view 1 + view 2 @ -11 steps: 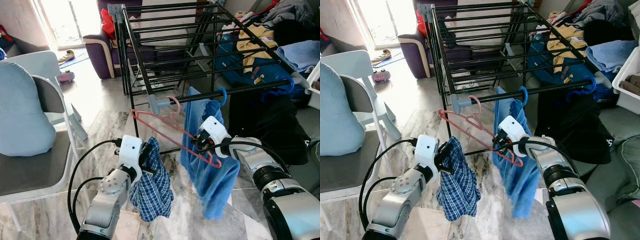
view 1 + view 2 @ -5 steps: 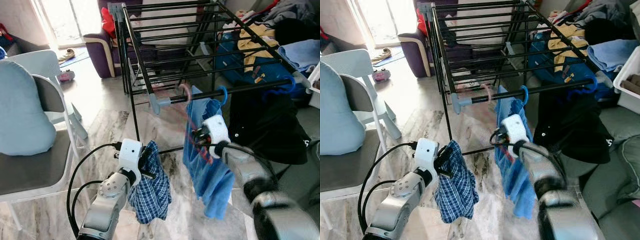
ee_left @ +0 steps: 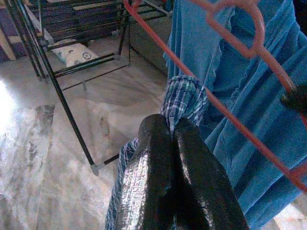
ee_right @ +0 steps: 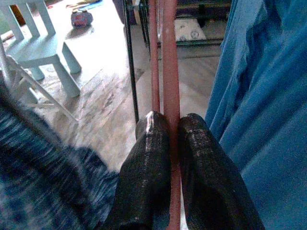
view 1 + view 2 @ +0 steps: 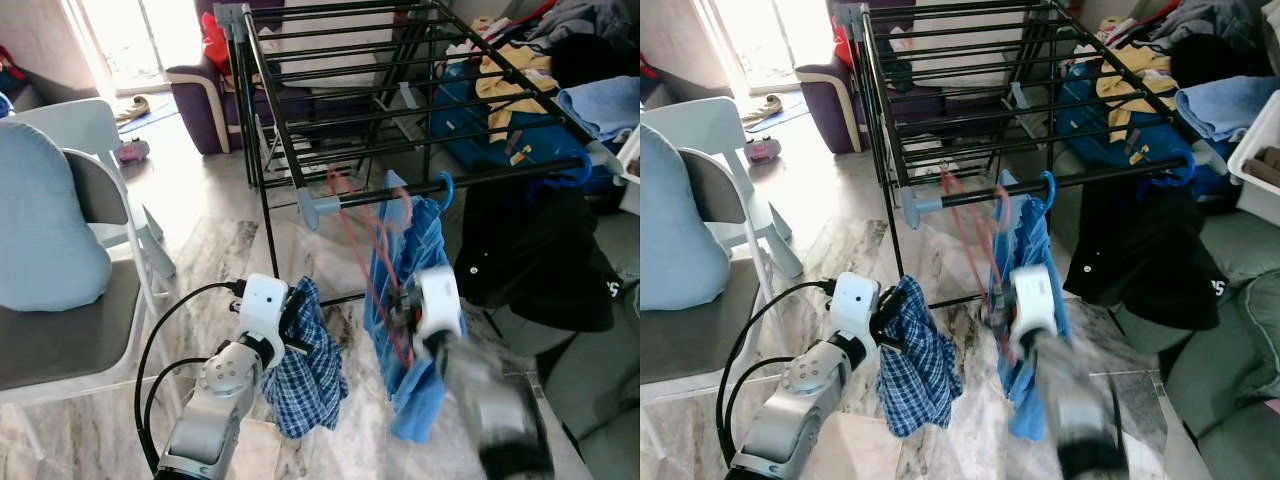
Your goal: Hang hanger
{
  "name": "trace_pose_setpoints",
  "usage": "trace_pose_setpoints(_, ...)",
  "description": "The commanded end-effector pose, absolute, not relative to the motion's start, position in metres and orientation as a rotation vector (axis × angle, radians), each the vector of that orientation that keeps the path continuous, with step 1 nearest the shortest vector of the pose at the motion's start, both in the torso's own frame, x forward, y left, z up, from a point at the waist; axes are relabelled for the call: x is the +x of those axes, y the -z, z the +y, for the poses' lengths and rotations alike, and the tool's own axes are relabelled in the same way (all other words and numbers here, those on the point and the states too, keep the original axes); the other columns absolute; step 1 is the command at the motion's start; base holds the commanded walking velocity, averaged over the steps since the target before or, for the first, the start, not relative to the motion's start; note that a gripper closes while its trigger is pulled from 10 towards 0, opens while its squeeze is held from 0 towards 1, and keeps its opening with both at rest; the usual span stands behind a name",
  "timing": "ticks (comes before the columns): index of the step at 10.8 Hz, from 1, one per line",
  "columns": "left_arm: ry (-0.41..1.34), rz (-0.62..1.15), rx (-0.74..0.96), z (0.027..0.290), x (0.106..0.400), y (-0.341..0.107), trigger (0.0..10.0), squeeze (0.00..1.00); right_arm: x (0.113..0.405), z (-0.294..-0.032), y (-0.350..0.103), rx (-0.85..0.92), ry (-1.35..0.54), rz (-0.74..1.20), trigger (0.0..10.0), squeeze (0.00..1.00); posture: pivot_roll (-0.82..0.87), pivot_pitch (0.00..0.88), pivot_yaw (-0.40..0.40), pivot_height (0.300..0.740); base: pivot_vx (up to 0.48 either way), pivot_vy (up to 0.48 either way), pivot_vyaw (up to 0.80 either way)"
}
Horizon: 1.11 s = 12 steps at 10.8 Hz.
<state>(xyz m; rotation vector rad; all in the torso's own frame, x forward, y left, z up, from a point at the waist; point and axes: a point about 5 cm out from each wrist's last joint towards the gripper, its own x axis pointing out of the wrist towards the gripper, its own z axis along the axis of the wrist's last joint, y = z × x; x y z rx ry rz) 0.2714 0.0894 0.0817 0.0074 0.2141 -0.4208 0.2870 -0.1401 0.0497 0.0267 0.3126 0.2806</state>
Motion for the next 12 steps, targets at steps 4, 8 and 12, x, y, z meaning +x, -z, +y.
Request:
trace_pose_setpoints(4,0.427,0.191,0.032,0.087,0.274,-0.085,10.0,0.0,0.272,-0.131,-0.048,0.018,-0.32,0.365,10.0,0.0,-0.08,0.0,0.007,0.74,0.0,0.0,0.0)
trace_pose_setpoints(8,0.436,0.189,0.052,0.084,0.275,-0.087,10.0,0.0,0.276,-0.124,-0.054,0.029,-0.333,0.386,10.0,0.0,-0.08,0.0,0.001,0.74,0.0,0.0,0.0)
trace_pose_setpoints(12,0.434,0.194,0.05,0.083,0.275,-0.086,10.0,0.0,0.275,-0.12,-0.055,0.047,-0.337,0.409,10.0,0.0,-0.08,0.0,0.003,0.74,-0.266,0.0,0.0)
